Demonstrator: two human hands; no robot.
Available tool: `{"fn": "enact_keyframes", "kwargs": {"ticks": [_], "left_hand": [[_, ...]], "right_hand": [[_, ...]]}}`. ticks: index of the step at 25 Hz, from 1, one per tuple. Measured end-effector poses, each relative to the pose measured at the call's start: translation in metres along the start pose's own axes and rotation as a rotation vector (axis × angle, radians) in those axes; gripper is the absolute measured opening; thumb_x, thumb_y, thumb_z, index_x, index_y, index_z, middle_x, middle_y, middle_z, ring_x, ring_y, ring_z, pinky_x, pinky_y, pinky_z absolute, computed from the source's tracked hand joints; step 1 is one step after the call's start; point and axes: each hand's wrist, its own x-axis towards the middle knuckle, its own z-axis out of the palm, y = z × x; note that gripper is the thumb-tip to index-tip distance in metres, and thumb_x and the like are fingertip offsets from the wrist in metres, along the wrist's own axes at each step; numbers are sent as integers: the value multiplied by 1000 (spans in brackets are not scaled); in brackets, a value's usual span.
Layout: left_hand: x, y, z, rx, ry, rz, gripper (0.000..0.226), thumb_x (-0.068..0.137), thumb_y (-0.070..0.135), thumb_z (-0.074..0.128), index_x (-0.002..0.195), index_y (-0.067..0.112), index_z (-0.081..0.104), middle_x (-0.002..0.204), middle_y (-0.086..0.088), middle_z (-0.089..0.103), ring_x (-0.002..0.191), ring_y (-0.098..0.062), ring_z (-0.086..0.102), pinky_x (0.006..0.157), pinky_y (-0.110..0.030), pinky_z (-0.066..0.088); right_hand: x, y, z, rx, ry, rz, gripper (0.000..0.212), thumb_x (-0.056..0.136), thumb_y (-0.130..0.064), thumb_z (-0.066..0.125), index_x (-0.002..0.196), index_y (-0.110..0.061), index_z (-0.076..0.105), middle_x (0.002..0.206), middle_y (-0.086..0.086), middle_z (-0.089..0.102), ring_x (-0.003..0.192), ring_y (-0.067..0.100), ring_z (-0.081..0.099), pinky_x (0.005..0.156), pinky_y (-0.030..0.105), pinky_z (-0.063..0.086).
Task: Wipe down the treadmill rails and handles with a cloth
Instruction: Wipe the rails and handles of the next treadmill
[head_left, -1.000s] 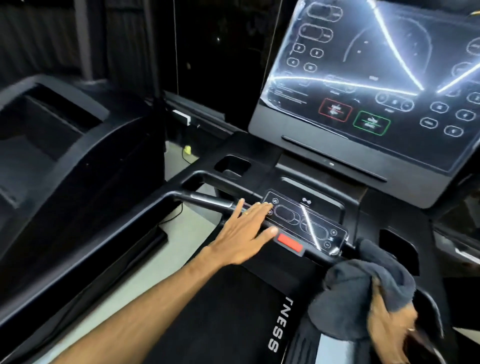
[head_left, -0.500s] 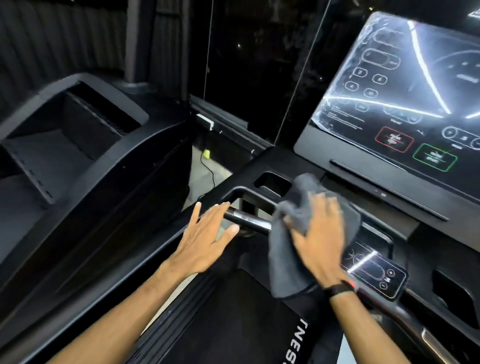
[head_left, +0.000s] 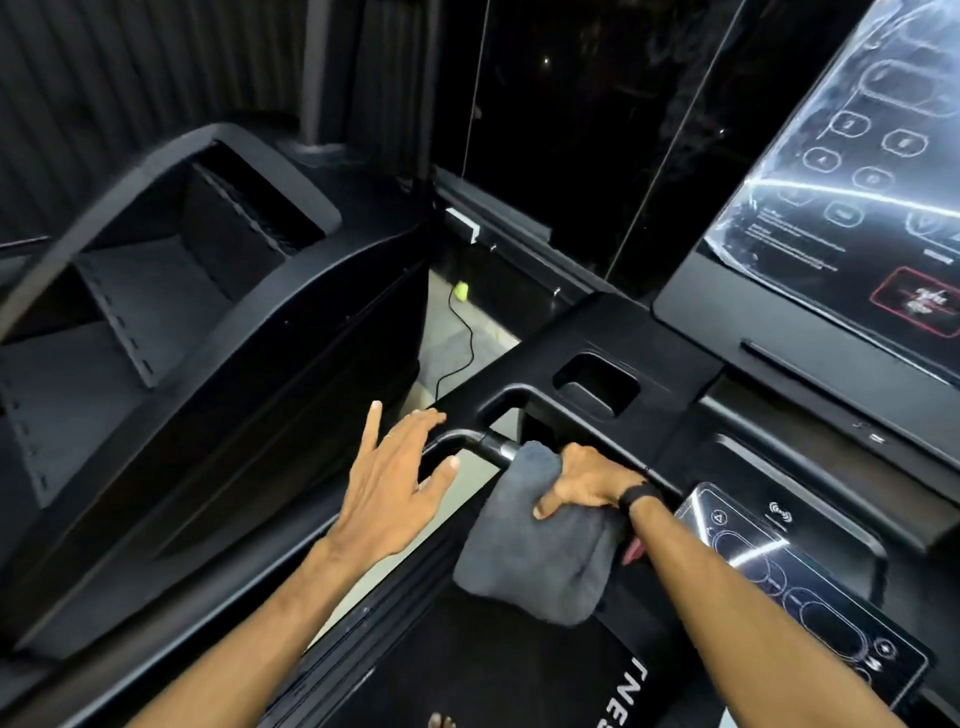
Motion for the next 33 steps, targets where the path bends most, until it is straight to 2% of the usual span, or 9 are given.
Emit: {"fn": "enact_keyframes", "kwargs": {"ticks": [3, 4, 9, 13, 15, 18, 21, 26, 33], "left_hand": [[19, 2, 14, 22, 74, 34, 49, 95, 43, 47, 132, 13, 55, 130, 1, 62, 128, -5, 47, 125, -39, -1], [24, 3, 17, 24, 90, 26, 46, 94, 40, 49, 130, 12, 56, 128, 0, 63, 126, -6, 48, 125, -39, 0], [39, 1, 28, 48, 120, -4, 38, 92, 31, 53, 123, 10, 61, 122, 0, 66, 120, -11, 56, 125, -42, 4], [41, 2, 25, 97, 156, -61, 34, 91, 30, 53, 117, 12, 64, 117, 1, 68, 113, -11, 58, 123, -41, 13], [39, -1, 18, 136, 179, -100, 32, 89, 33, 51, 112, 15, 66, 112, 5, 68, 99, -15, 62, 111, -35, 27], [42, 1, 10, 135, 182, -162, 25, 87, 28, 59, 108, 17, 67, 101, 8, 65, 80, -14, 53, 80, -29, 35], [43, 6, 11, 72, 84, -225, 21, 89, 21, 64, 109, 20, 66, 99, 12, 62, 76, -6, 44, 73, -27, 40], [38, 6, 14, -33, -73, -216, 16, 88, 16, 62, 102, 21, 67, 92, 12, 66, 71, -11, 56, 69, -32, 49], [34, 15, 35, -90, -412, -272, 7, 88, 26, 62, 88, 21, 68, 83, 7, 70, 85, -19, 68, 77, -36, 55]], "right_hand": [[-4, -9, 38, -431, 445, -86, 33, 78, -25, 65, 108, -14, 57, 105, 7, 70, 97, 27, 70, 78, 34, 52], [-4, -12, 44, -460, 502, -101, 32, 79, -21, 62, 109, -14, 56, 106, 7, 71, 97, 26, 70, 77, 33, 51], [32, -26, 15, -152, 150, -91, 44, 73, -33, 76, 109, -11, 63, 112, 8, 69, 107, 30, 66, 77, 32, 48], [51, -61, 42, -287, 434, -198, 40, 78, -31, 71, 112, -13, 61, 106, 5, 70, 99, 26, 69, 77, 32, 51], [62, -73, 46, -255, 445, -232, 40, 78, -31, 70, 112, -12, 61, 106, 7, 69, 99, 27, 69, 78, 33, 52], [78, -71, 21, -57, 106, -221, 45, 61, -39, 79, 98, -16, 68, 100, 5, 71, 94, 25, 68, 78, 33, 57], [83, -65, 11, 104, -87, -204, 53, 46, -48, 84, 89, -19, 71, 91, 0, 71, 89, 22, 68, 80, 36, 59], [40, -47, 33, -294, 374, -201, 36, 79, -31, 65, 109, -11, 61, 109, 9, 69, 102, 32, 67, 81, 36, 50], [-8, 24, 41, -435, 511, -128, 45, 80, -42, 64, 113, -13, 52, 100, 6, 68, 87, 30, 68, 65, 35, 42]]}}
